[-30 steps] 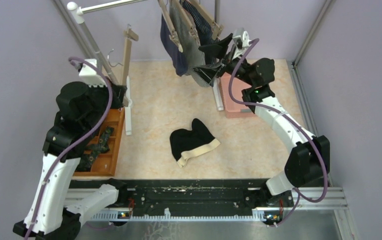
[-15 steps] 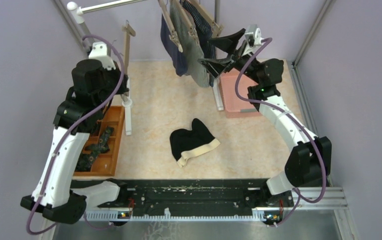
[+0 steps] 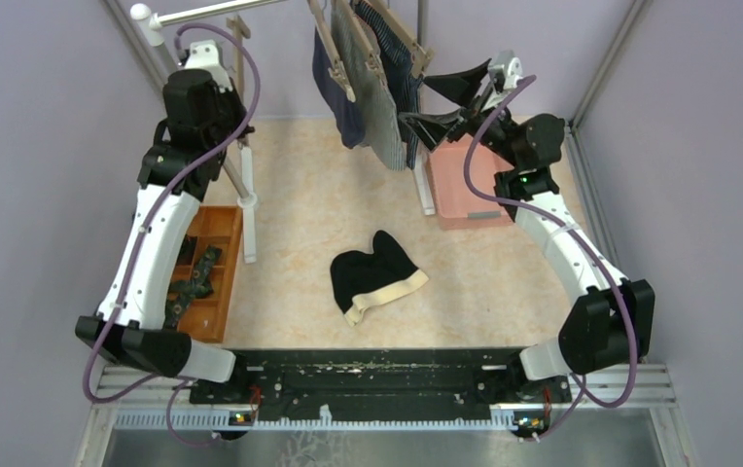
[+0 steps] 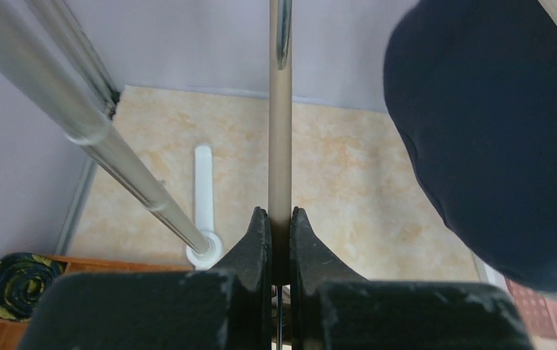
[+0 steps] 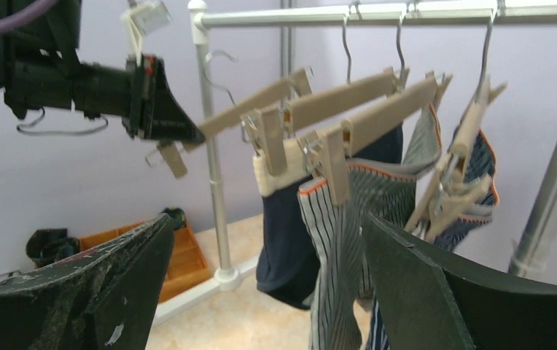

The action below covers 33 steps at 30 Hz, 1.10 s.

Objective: Remove the underwear clipped to the hanger
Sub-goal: Place the hanger at the clothesline.

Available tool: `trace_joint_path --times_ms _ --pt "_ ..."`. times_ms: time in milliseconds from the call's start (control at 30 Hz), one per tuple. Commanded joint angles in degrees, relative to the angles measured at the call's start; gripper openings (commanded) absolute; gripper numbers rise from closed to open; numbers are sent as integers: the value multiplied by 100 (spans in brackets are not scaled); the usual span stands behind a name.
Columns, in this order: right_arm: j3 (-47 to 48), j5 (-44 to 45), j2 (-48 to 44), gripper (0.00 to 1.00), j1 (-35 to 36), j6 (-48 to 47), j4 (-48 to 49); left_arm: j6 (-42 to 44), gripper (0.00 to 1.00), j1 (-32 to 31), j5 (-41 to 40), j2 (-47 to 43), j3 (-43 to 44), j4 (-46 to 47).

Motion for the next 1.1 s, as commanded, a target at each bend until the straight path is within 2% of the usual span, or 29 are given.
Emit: trace_joint_path --times_ms 0,167,267,367,667,1067 --pt "-68 130 -254 99 -84 -328 -271 178 0 293 176 112 599 535" --pt "-10 110 -181 99 -94 -823 -1118 369 0 338 208 226 1003 607" --pt "271 254 -18 99 -94 -1573 -2600 368 0 338 277 203 1069 615" --pt "10 389 -49 99 -99 -2050 -3334 468 0 351 153 158 1078 591" --pt "-911 457 -612 99 -86 -2076 -3684 474 0 562 402 178 906 645" --pt "-1361 644 -994 99 137 -2697 -4453 377 0 722 641 488 866 1002"
